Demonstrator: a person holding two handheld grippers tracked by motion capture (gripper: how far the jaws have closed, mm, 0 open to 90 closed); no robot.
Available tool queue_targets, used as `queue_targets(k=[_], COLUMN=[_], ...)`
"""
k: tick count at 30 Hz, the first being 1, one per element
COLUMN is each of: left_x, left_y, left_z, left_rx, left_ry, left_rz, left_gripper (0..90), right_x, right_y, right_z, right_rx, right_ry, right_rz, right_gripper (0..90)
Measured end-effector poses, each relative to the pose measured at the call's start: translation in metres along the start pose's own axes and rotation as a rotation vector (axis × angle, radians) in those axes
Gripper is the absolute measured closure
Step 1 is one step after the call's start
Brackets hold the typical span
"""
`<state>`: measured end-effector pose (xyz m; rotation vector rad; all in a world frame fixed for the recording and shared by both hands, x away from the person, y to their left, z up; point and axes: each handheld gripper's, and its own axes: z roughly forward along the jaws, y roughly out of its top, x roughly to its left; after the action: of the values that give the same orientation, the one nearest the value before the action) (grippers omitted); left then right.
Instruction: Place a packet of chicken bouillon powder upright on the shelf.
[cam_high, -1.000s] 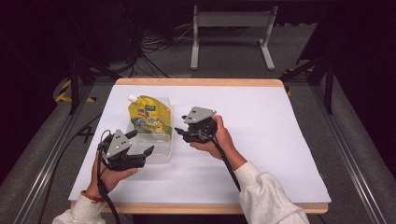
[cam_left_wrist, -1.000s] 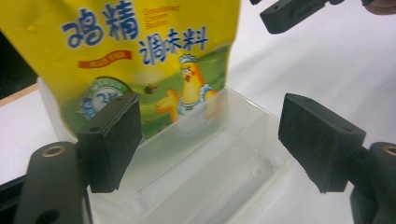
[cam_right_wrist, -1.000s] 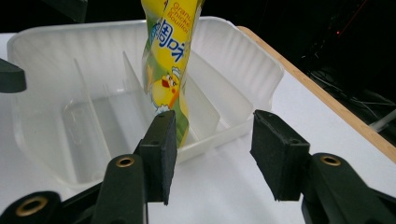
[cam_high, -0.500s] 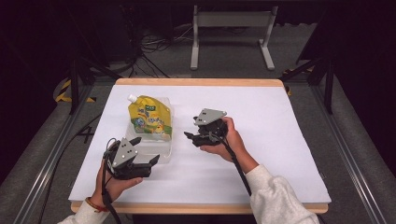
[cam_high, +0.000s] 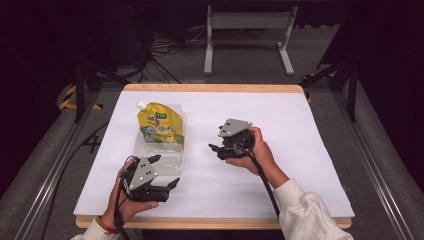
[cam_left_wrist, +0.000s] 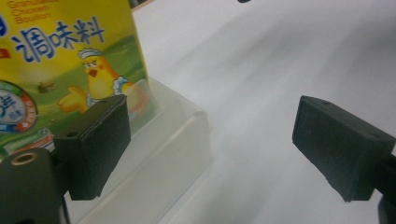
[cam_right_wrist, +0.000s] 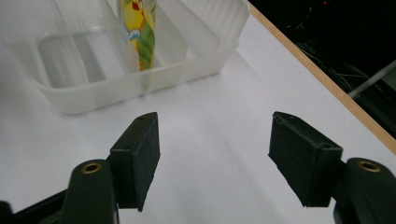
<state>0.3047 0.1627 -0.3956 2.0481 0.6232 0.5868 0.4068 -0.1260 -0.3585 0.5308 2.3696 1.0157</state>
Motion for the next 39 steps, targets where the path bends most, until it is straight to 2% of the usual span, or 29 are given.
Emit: queue_targets(k=[2, 4, 7, 8, 10, 12, 13, 14, 18, 20, 25, 29, 33, 35, 39], left_x=[-0.003, -0.006, -0.012, -0.014, -0.018, -0.021, -0.024, -0.026, -0.031, -0.032, -0.039, -0.041, -0.044, -0.045, -0.047], left_y=[0.000, 0.000, 0.000, 0.001, 0.004, 0.007, 0.008, 0.008, 0.006, 0.005, 0.003, 0.002, 0.001, 0.000, -0.001], left_z=[0.001, 0.004, 0.007, 0.007, 0.004, 0.002, 0.002, 0.002, 0.011, 0.013, 0.023, 0.026, 0.028, 0.030, 0.035], left_rx=[-0.009, 0.007, 0.018, 0.011, 0.002, -0.007, -0.014, -0.008, 0.014, 0.021, 0.062, 0.072, 0.084, 0.092, 0.107], left_ry=[-0.013, -0.032, -0.019, -0.028, -0.019, -0.058, -0.062, -0.066, -0.092, -0.104, -0.124, -0.137, -0.154, -0.166, -0.178], left_rz=[-0.011, -0.008, 0.021, 0.014, 0.034, 0.047, 0.052, 0.067, 0.074, 0.077, 0.116, 0.112, 0.128, 0.119, 0.135], left_gripper=[15.5, 15.0, 11.3, 11.5, 12.4, 12.0, 12.1, 12.2, 12.6, 15.6, 15.4, 15.3, 15.5, 15.7, 15.7], right_x=[0.000, 0.000, 0.000, 0.000, -0.002, -0.003, -0.004, -0.006, -0.009, -0.010, -0.014, -0.015, -0.016, -0.016, -0.015], right_y=[-0.003, -0.008, -0.015, -0.017, -0.023, -0.027, -0.030, -0.033, -0.040, -0.043, -0.054, -0.061, -0.070, -0.074, -0.080], right_z=[-0.003, -0.006, -0.011, -0.013, -0.018, -0.022, -0.024, -0.026, -0.034, -0.037, -0.045, -0.048, -0.053, -0.057, -0.063], right_rx=[0.013, 0.029, 0.049, 0.053, 0.052, 0.052, 0.054, 0.056, 0.057, 0.061, 0.076, 0.088, 0.102, 0.103, 0.110], right_ry=[0.000, -0.011, -0.025, -0.027, -0.029, -0.029, -0.031, -0.034, -0.038, -0.043, -0.055, -0.061, -0.068, -0.074, -0.076], right_rz=[-0.004, -0.015, -0.027, -0.029, -0.021, -0.018, -0.016, -0.012, 0.005, 0.007, 0.019, 0.024, 0.031, 0.031, 0.035], right_gripper=[33.6, 33.4, 33.0, 32.9, 32.5, 32.2, 32.0, 31.8, 30.7, 29.5, 27.1, 26.9, 26.1, 25.8, 25.4])
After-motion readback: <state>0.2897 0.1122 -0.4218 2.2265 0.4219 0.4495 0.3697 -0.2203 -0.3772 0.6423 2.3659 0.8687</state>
